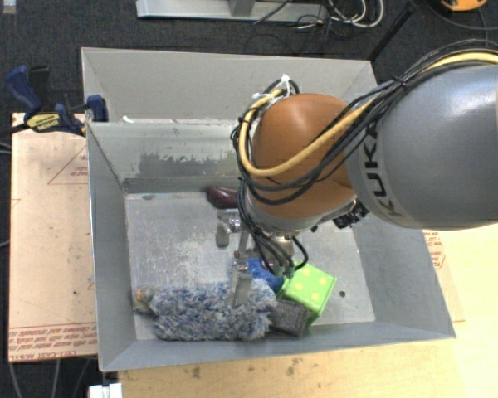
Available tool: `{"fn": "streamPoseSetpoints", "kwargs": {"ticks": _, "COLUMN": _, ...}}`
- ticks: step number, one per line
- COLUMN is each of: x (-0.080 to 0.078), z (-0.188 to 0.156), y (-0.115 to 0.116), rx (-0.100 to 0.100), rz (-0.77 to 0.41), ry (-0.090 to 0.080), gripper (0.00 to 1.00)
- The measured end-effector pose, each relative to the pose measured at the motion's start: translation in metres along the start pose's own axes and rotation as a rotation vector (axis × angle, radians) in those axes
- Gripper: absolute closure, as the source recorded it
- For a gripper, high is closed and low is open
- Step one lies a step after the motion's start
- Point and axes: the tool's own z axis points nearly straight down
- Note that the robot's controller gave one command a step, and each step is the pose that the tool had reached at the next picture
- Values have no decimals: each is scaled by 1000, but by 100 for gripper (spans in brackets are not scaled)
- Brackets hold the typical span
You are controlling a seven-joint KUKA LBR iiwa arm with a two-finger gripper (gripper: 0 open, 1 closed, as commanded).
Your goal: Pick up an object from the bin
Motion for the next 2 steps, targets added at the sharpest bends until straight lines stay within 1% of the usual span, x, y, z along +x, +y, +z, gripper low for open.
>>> {"fn": "streamPoseSetpoints", "kwargs": {"ticks": 1, "x": -2, "z": -4, "y": -1, "rx": -1, "rz": 3, "ry": -8, "gripper": 0}}
{"fn": "streamPoseSetpoints", "kwargs": {"ticks": 2, "x": -11, "z": 51, "y": 18, "rx": -2, "rz": -64, "ry": -14, "gripper": 0}}
